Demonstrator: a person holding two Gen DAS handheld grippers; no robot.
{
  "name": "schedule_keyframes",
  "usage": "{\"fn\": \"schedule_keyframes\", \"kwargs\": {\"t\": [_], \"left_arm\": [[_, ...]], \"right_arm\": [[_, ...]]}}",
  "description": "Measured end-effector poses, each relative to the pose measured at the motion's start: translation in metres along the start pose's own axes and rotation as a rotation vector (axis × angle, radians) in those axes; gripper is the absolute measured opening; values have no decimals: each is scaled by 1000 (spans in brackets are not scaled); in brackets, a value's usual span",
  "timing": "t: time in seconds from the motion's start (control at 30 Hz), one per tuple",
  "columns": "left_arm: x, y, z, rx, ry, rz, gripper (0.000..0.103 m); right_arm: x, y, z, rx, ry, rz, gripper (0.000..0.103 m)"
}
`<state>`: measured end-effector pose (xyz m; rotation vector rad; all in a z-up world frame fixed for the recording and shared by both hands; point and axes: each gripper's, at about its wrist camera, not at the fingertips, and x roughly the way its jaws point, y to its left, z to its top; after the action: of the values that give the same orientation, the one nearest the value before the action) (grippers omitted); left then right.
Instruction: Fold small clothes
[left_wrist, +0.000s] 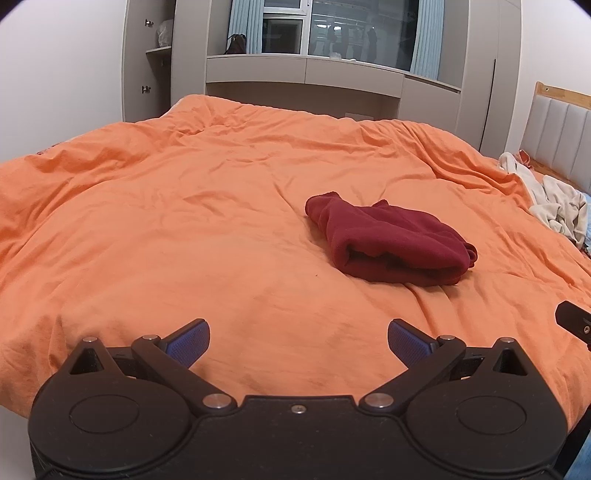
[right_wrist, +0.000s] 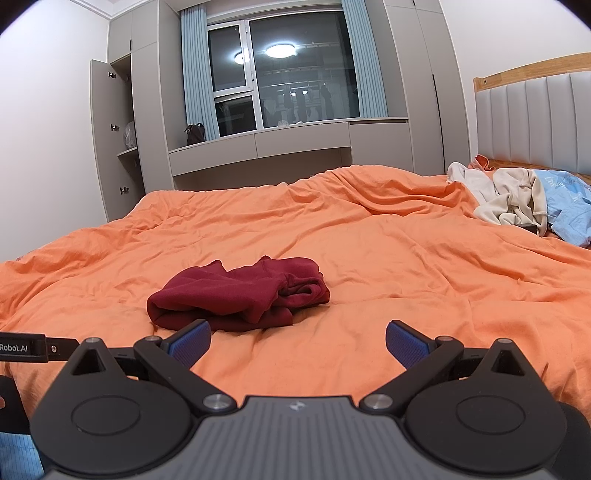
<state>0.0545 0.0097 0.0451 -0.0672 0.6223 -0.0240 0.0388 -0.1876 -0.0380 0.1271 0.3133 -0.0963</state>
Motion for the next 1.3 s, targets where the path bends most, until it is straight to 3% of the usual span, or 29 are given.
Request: {"fn": "schedule_keyframes", "kwargs": {"t": [0.33, 1.3], "left_arm": [[2, -2, 0, -1, 8, 40, 102], [6, 0, 2, 2, 30, 33, 102]], "right_arm": [[0, 1, -4, -1, 4, 0, 103], [5, 3, -7, -12, 26, 8, 103]]}}
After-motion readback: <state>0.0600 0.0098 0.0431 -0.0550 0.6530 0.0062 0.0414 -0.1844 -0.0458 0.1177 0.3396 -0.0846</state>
